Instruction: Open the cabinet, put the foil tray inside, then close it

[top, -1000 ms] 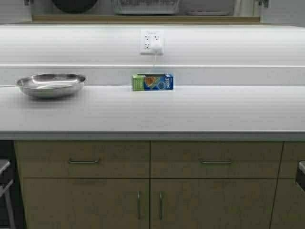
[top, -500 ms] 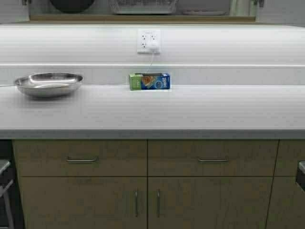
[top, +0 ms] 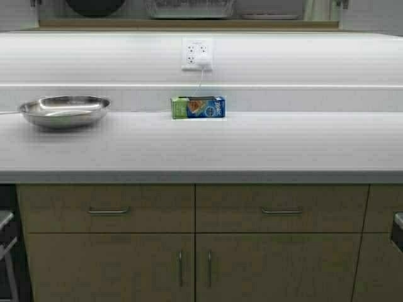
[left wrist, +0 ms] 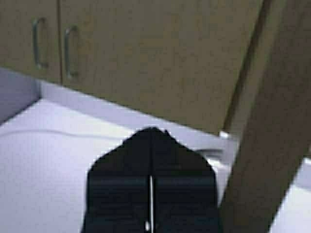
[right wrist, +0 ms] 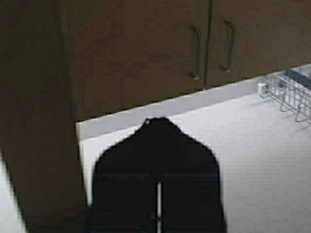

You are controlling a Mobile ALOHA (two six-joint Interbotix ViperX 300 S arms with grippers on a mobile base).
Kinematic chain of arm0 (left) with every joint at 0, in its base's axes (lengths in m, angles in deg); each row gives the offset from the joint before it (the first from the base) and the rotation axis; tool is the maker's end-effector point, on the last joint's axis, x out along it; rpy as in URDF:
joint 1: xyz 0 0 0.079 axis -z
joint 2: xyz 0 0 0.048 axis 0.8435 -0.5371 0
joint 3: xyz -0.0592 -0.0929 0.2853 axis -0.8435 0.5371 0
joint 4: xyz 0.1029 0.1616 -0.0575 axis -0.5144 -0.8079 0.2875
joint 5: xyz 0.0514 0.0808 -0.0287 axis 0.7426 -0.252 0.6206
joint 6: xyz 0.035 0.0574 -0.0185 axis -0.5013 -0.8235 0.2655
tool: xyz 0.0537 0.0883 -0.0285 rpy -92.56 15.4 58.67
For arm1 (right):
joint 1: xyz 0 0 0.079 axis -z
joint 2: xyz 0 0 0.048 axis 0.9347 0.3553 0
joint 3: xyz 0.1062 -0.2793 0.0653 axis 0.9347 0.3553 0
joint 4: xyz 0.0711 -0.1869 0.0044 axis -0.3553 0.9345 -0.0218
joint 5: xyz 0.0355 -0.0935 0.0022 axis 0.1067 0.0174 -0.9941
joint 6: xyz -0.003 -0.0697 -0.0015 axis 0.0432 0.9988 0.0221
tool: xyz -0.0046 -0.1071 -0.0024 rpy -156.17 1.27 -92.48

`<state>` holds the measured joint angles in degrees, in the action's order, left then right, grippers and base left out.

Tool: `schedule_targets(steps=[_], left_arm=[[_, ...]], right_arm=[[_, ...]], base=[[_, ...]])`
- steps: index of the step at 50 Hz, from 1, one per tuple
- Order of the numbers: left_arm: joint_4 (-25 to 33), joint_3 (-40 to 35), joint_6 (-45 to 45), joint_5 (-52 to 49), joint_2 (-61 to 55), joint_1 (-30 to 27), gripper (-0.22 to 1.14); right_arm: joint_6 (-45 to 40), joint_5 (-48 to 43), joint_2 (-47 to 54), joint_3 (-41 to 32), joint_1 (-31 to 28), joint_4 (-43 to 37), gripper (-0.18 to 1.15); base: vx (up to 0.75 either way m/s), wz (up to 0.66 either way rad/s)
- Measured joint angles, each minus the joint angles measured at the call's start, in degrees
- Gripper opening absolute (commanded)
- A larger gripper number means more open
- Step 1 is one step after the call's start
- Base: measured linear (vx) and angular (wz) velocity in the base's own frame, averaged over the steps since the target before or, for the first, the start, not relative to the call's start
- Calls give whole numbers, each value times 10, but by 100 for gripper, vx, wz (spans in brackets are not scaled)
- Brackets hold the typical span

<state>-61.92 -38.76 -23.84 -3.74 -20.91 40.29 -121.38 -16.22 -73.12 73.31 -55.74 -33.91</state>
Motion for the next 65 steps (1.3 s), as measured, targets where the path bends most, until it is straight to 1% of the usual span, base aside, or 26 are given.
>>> schedule_targets(steps=[6,10,14,22,27,33,39,44,50,58,65], left_arm=[[1,40,1,11,47,39,4],[1,69,0,12,80,51,4],[2,105,2,13,120,54,4],[-8,187,1,20,201,56,4],[-17,214,0,28,226,55,4],[-23,220,1,34,233,57,4],[-23,207,0,57,216,59,4],[-24,174,0,74,178,67,4],[-24,126,1,82,126,98,4],[-25,40,1,84,39,154,4],[-18,-20,7,79,-12,180,4]], right_arm=[[1,-1,-33,28,-59,0,7],[4,-4,-65,55,-90,0,7],[0,-4,-102,92,-102,0,7],[0,-16,-178,182,-148,-1,7],[-5,-20,-214,227,-148,0,7],[-2,-23,-235,246,-141,-1,7],[-2,-32,-242,251,-141,-2,7],[-2,-40,-243,261,-141,-13,7],[-3,-49,-243,278,-141,-24,7],[-3,-56,-243,286,-141,-26,7],[-4,-58,-244,287,-141,-26,7]], base=[[0,0],[0,0],[0,0],[1,1],[1,1],[2,0],[3,1],[3,1],[4,0],[5,0],[4,2]])
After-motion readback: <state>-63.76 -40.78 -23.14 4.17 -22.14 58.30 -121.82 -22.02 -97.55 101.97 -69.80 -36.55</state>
